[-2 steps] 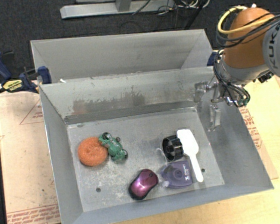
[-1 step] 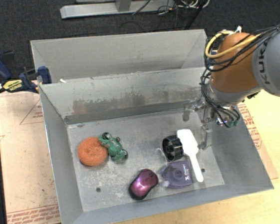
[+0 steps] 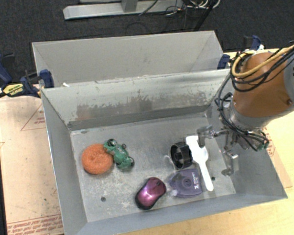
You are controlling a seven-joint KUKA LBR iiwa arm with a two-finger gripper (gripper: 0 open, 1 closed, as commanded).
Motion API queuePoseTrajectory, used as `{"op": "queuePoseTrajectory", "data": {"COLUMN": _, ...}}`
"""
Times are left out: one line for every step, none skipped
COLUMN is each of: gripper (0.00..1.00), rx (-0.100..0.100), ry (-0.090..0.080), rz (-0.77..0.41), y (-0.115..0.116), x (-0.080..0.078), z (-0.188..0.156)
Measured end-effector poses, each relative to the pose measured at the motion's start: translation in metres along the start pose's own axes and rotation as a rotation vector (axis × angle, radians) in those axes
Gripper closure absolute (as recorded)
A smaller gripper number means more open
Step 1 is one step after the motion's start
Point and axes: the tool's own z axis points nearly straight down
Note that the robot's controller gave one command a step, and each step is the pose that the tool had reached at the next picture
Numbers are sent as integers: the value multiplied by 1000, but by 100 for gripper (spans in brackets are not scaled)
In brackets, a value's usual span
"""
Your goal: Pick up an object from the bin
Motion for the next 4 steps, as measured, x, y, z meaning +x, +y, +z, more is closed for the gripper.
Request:
{"op": "queuePoseTrajectory", "data": {"gripper": 0, "rx": 9, "ry": -8, "rz": -157, "y": 41, "x": -17, "z": 6}}
{"op": "queuePoseTrajectory", "data": {"gripper": 0, "rx": 4, "ry": -9, "rz": -254, "y": 64, "x": 26, "z": 50}}
{"op": "queuePoseTrajectory", "data": {"gripper": 100, "rx": 27, "ry": -51, "rz": -386, "y": 69, "x": 30, "z": 55}}
{"op": "queuePoseTrajectory", "data": {"gripper": 100, "rx": 26, "ry": -47, "rz": -402, "y": 68, "x": 29, "z": 55}}
